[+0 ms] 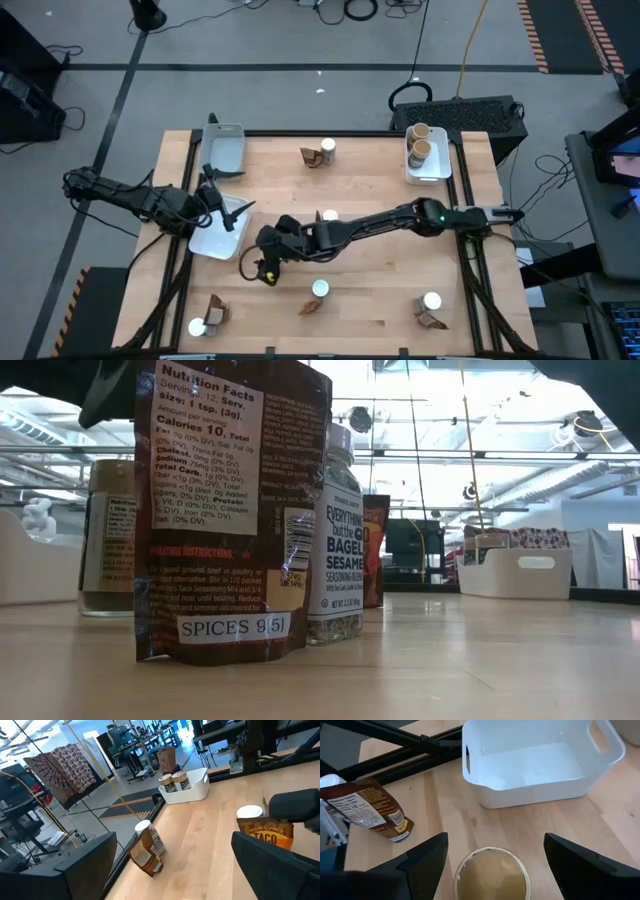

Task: Sort spices by type
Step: Put the gold seasoning bottle into the right white bin

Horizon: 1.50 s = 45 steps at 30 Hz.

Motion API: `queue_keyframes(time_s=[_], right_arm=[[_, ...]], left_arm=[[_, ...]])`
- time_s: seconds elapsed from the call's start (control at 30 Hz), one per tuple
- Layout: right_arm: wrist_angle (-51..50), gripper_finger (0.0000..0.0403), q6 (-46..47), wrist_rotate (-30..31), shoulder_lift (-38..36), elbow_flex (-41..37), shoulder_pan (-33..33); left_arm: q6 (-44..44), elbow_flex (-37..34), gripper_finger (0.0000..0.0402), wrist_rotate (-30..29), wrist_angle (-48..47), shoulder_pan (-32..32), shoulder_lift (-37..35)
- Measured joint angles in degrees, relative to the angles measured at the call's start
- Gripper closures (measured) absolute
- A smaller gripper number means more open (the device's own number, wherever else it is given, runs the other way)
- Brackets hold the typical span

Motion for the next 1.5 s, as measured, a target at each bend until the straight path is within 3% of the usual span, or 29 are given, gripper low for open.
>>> queue_keyframes(time_s=[0.33, 1.5], right_arm=[[-1.31, 0.0090, -1.03, 7.47, 0.65, 0.04, 2.37], [-1.48, 0.0090, -4.99, 8.56, 5.84, -0.09, 3.36]], left_arm=[[-0.07, 0.00, 0.0004, 0.19, -0.11, 0.04, 0.00], [-0.04, 0.04, 0.0004, 1.74, -0.70, 0.00, -0.33]])
